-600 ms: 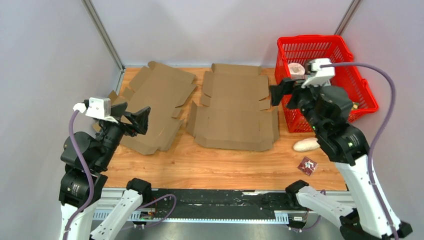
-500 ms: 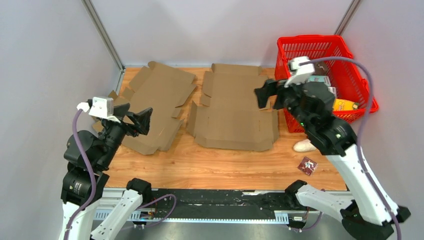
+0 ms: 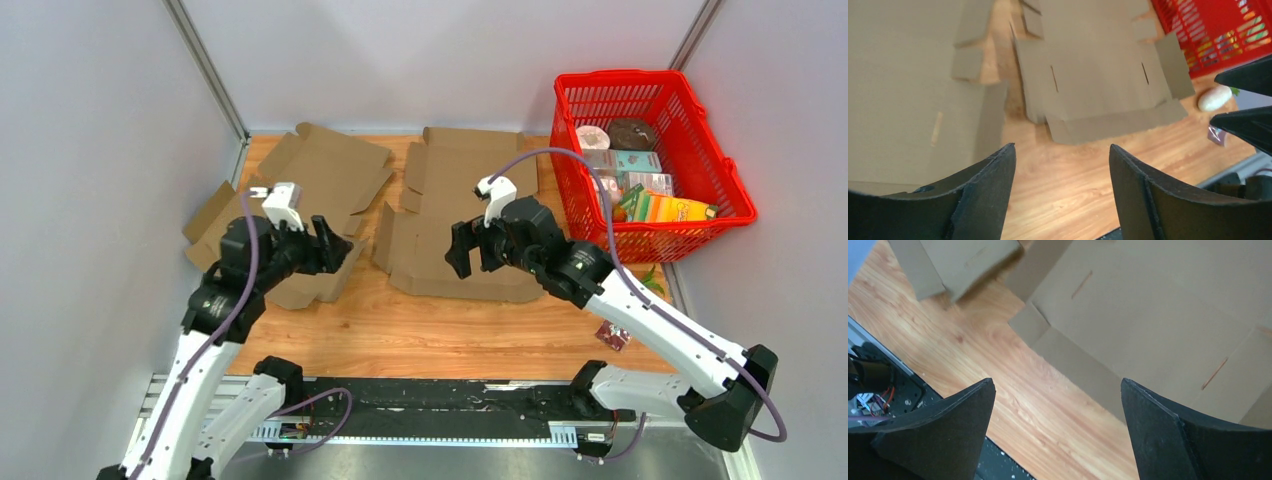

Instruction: Fold the paper box

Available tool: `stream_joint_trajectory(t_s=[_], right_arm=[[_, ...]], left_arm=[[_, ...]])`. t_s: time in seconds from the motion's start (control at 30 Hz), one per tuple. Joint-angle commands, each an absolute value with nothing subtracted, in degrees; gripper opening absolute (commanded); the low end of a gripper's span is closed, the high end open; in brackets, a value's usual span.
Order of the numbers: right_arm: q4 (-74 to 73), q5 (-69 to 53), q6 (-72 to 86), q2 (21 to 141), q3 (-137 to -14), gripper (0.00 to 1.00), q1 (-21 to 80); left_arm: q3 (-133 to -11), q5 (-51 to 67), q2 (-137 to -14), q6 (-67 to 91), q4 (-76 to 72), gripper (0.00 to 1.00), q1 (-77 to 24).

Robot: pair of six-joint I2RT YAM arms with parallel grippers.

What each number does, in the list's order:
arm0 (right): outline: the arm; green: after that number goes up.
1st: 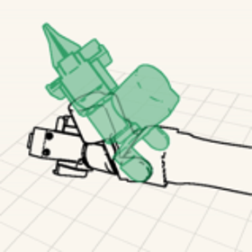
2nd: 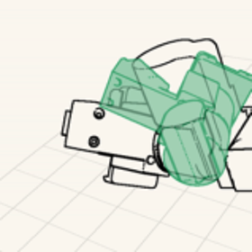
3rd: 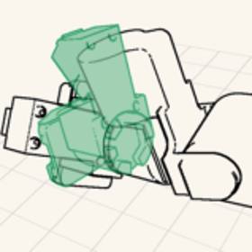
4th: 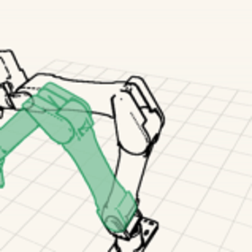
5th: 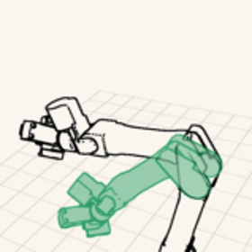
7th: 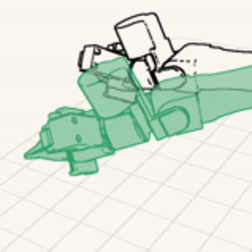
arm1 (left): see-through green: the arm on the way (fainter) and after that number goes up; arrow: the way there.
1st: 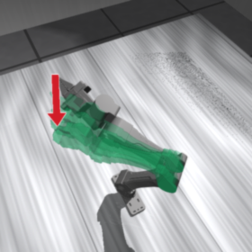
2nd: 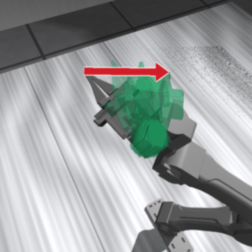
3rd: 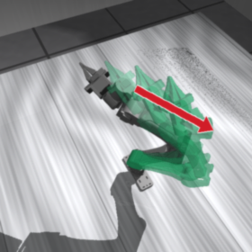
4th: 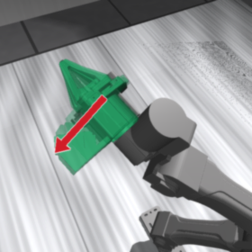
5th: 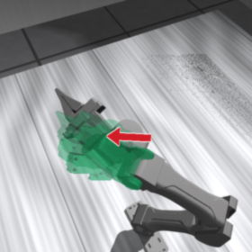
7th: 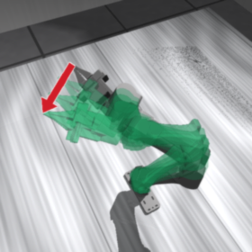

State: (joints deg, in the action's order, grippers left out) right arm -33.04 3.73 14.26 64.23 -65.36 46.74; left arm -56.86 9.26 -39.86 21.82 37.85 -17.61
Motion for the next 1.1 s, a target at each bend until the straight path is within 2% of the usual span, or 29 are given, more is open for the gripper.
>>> stream_joint_trajectory(t_s=[0.0,0.07,0.13,0.3,0.4,0.57,0.7,0.77,0.87,1.07], right_arm=[[-30.1,3.2,20.7,60.0,-59.5,1.0,46.6],[-30.0,3.1,22.3,58.3,-56.1,1.0,46.6],[-30.8,3.3,22.8,56.3,-54.6,1.0,46.6],[-34.4,3.9,24.1,50.7,-54.1,1.0,46.5],[-36.0,4.4,24.4,47.3,-54.0,1.0,46.5],[-36.8,4.9,24.3,43.0,-52.2,1.0,46.5],[-34.5,5.0,24.3,39.6,-49.4,1.0,46.5],[-32.8,5.1,24.2,38.9,-48.2,1.0,46.5],[-31.3,5.5,23.6,38.7,-48.0,1.0,46.4],[-30.1,6.3,20.7,39.7,-48.2,1.0,46.2]], left_arm=[[-47.5,18.0,-42.2,33.2,31.5,0.74,-19.2],[-40.7,17.4,-43.0,37.5,23.2,0.72,-23.0],[-36.5,11.2,-44.7,43.6,19.7,0.72,-30.4],[-34.7,-12.6,-52.7,58.9,20.0,0.72,-43.2],[-33.8,-15.5,-58.6,67.0,15.7,0.72,-46.1],[-30.2,-19.8,-66.1,80.1,1.2,0.79,-50.3],[-26.4,-37.0,-71.0,89.3,-11.3,0.89,-57.8],[-27.5,-39.5,-75.9,93.6,-13.3,0.91,-59.0],[-29.5,-39.1,-82.9,101.5,-14.8,0.9,-60.1],[-29.6,-43.4,-96.9,112.8,-29.8,0.76,-63.9]])
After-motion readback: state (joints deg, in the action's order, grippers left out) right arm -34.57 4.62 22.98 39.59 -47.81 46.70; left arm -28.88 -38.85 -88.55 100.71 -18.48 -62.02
